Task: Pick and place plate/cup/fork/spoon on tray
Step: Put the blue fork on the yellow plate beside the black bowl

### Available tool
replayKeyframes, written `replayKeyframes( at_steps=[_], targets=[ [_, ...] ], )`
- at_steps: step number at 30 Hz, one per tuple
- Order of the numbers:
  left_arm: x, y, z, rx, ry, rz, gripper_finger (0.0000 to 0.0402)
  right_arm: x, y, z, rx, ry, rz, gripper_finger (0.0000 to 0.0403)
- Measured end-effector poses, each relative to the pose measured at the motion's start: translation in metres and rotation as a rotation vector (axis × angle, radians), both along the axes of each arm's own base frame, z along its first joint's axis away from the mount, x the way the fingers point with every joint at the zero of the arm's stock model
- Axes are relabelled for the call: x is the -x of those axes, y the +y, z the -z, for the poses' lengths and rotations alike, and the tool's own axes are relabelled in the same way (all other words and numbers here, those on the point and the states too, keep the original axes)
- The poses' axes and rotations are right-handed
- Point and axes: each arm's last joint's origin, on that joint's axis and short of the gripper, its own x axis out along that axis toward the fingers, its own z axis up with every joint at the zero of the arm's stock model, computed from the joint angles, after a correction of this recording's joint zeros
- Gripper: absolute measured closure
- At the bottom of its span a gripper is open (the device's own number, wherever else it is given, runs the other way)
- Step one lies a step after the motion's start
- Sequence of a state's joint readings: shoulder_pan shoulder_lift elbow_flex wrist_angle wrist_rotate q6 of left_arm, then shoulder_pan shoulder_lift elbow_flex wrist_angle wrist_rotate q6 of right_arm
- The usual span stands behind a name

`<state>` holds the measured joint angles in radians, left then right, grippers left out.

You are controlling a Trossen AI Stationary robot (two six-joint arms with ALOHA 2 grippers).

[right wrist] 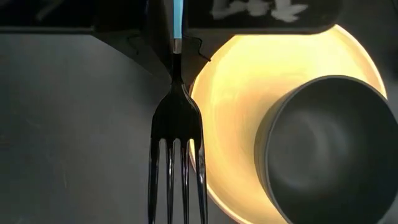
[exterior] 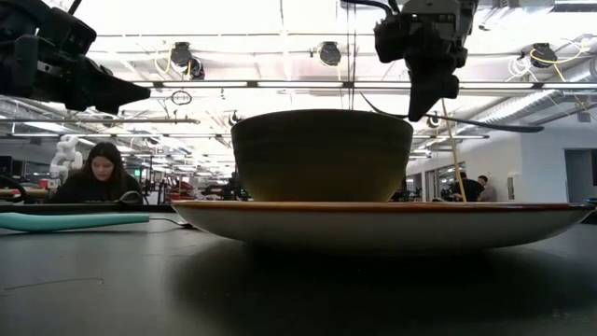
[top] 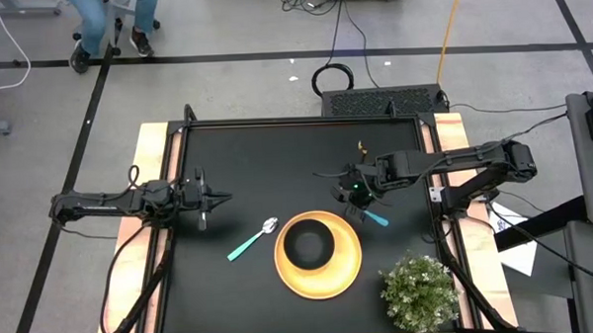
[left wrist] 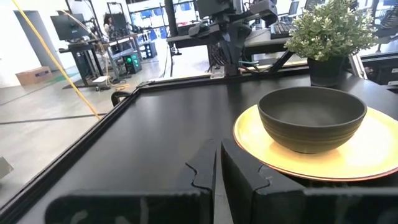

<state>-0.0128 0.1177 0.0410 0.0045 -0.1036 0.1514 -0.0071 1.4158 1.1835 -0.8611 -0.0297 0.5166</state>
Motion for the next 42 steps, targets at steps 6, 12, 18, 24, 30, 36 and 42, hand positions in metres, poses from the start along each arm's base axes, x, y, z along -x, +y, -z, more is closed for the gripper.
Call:
replayKeyframes(
  at_steps=[6, 12, 18, 24, 30, 36, 42],
  targets=[
    [0.000, 0.000, -0.002, -0.036, -0.021, 0.001, 0.0371, -0.003, -0.001, -0.001, -0.028, -0.029, 0.067, 0.0399],
    [0.000, 0.000, -0.003, -0.034, -0.030, 0.001, 0.0371, -0.011, -0.001, 0.004, -0.067, -0.041, 0.154, 0.0399],
    [0.000, 0.000, -0.006, -0.140, -0.046, 0.004, 0.0371, -0.018, 0.002, 0.017, -0.099, 0.012, 0.228, 0.0399],
    [0.000, 0.000, -0.008, -0.209, -0.067, 0.001, 0.0371, -0.020, 0.011, 0.020, -0.141, 0.014, 0.296, 0.0399],
    [0.000, 0.000, -0.012, -0.244, -0.099, -0.009, 0.0371, -0.022, 0.024, 0.016, -0.206, -0.023, 0.378, 0.0399],
    [0.000, 0.000, -0.013, -0.226, -0.115, -0.008, 0.0371, -0.025, 0.038, 0.014, -0.256, -0.071, 0.464, 0.0399],
    [0.000, 0.000, -0.018, -0.211, -0.171, -0.008, 0.0371, -0.028, 0.048, 0.012, -0.287, -0.121, 0.568, 0.0399]
  ],
)
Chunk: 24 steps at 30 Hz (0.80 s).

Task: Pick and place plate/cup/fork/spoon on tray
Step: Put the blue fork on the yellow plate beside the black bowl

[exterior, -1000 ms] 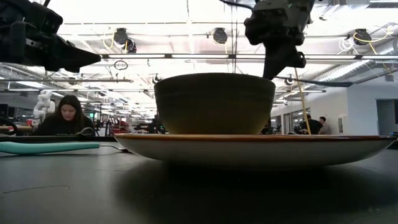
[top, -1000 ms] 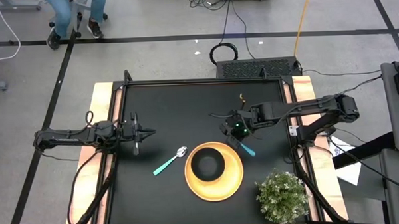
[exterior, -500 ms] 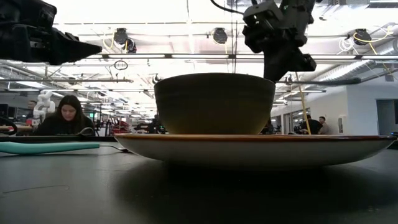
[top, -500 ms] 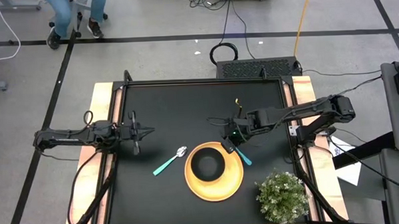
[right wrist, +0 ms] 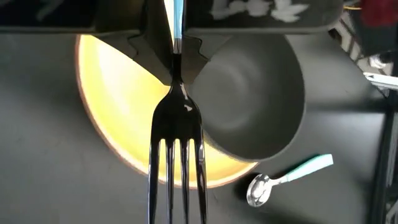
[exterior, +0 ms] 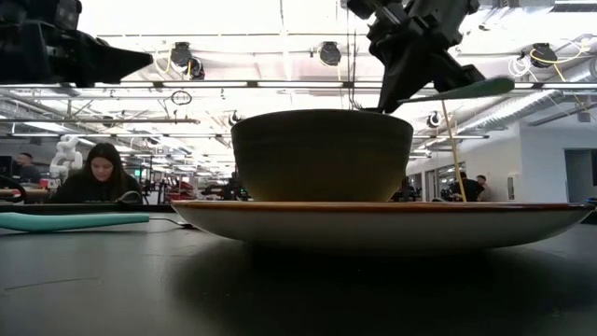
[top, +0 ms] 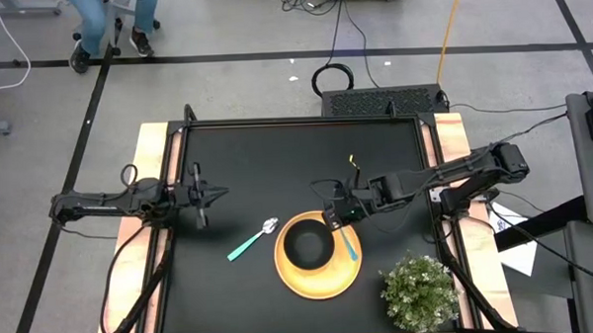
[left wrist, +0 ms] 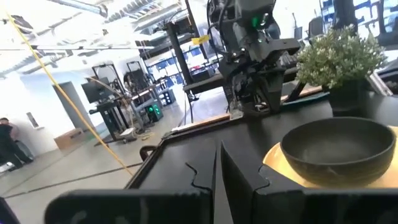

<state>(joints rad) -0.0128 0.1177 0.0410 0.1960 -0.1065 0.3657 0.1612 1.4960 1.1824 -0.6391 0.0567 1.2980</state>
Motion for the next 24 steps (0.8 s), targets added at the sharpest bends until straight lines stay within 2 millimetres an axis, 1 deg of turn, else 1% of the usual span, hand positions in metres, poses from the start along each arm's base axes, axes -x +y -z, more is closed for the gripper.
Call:
replayKeyframes(
  at_steps=[7, 11, 14, 16, 24],
  targets=[
    [0.000, 0.000, 0.003, 0.077, 0.027, 0.010, 0.0371, 0.003, 0.018, 0.001, -0.028, -0.005, 0.094, 0.0399],
    [0.000, 0.000, 0.004, 0.081, 0.037, 0.010, 0.0371, 0.004, 0.030, 0.006, -0.038, 0.009, 0.147, 0.0399],
    [0.000, 0.000, 0.004, 0.086, 0.036, 0.013, 0.0371, 0.005, 0.036, 0.011, -0.047, 0.036, 0.172, 0.0399],
    [0.000, 0.000, 0.004, 0.085, 0.036, 0.018, 0.0371, 0.005, 0.036, 0.013, -0.046, 0.048, 0.177, 0.0399],
    [0.000, -0.001, 0.004, 0.083, 0.035, 0.036, 0.0371, 0.015, 0.039, 0.017, -0.028, 0.137, 0.204, 0.0399]
  ],
)
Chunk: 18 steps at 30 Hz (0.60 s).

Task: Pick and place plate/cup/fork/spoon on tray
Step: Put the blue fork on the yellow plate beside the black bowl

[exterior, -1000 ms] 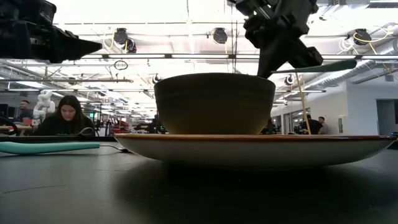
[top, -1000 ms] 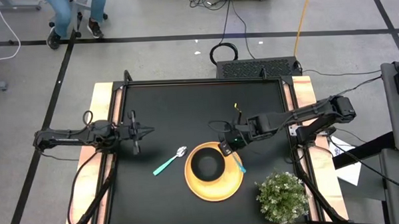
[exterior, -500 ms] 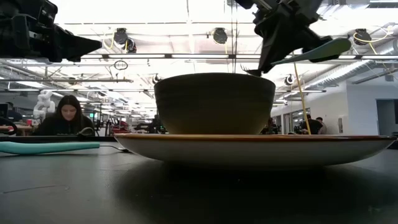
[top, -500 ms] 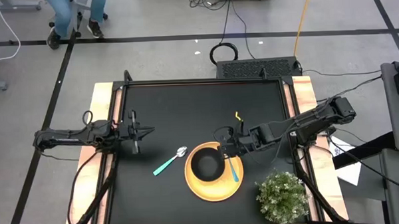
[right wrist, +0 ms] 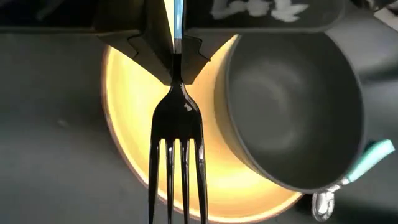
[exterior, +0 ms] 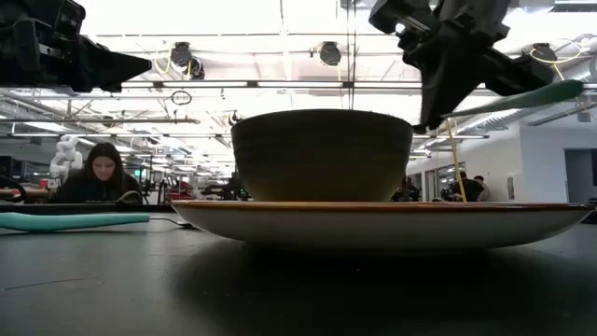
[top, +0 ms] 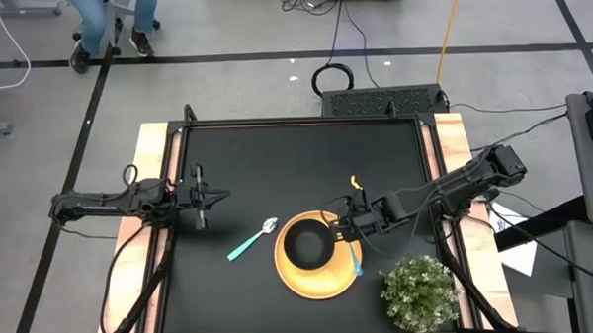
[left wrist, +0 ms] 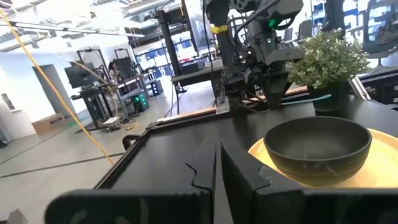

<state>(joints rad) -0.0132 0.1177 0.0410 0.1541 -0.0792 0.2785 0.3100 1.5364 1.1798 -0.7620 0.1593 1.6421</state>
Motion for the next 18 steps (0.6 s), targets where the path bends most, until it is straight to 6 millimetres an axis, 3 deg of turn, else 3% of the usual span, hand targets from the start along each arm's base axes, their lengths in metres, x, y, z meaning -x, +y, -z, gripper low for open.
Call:
replayKeyframes(
  at_steps=[18],
  targets=[
    [0.000, 0.000, 0.000, 0.022, 0.000, 0.003, 0.0371, 0.005, 0.010, 0.028, -0.039, -0.067, 0.058, 0.0399]
  ],
)
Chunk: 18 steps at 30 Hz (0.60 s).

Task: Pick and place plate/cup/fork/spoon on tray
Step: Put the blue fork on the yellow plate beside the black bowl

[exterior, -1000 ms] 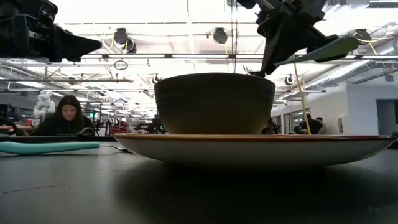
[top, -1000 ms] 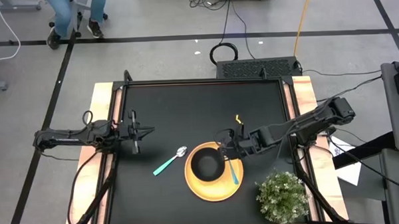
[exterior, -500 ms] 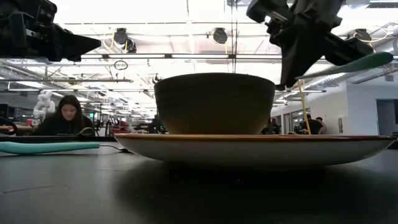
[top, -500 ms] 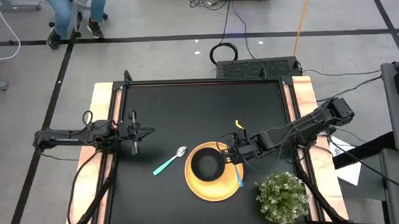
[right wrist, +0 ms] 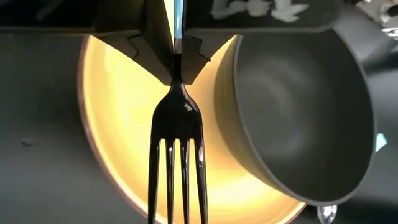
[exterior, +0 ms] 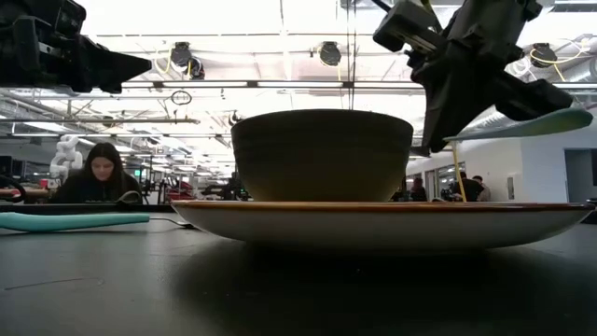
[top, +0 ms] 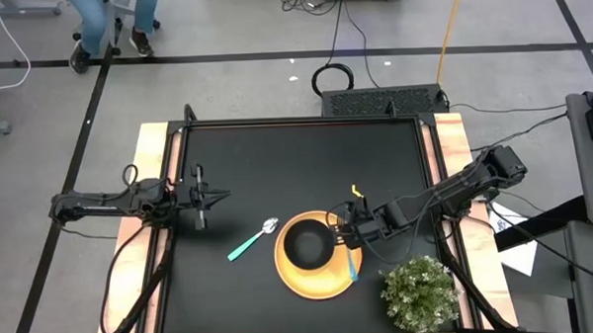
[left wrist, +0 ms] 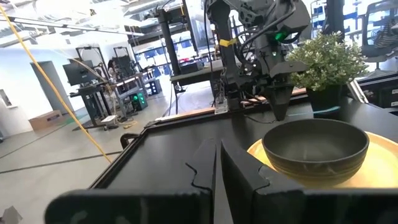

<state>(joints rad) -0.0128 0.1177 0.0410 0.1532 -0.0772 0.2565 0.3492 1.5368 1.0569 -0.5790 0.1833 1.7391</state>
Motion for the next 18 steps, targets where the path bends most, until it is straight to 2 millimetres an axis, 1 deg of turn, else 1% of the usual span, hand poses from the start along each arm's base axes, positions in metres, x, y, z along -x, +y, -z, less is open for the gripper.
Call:
replayKeyframes(
  at_steps=[3, 8, 14, 18],
  targets=[
    [0.000, 0.000, 0.000, 0.000, 0.000, 0.000, 0.0371, 0.000, 0.000, 0.003, -0.006, -0.023, 0.003, 0.0399],
    [0.000, 0.000, 0.000, 0.000, 0.000, 0.000, 0.0371, 0.002, -0.001, 0.009, 0.000, -0.015, 0.011, 0.0399],
    [0.000, 0.000, 0.000, 0.000, 0.000, 0.000, 0.0371, 0.002, -0.002, 0.010, 0.019, -0.019, 0.020, 0.0399],
    [0.000, 0.000, 0.000, 0.000, 0.000, 0.000, 0.0371, 0.000, -0.001, 0.016, 0.025, -0.002, 0.019, 0.0399]
  ],
)
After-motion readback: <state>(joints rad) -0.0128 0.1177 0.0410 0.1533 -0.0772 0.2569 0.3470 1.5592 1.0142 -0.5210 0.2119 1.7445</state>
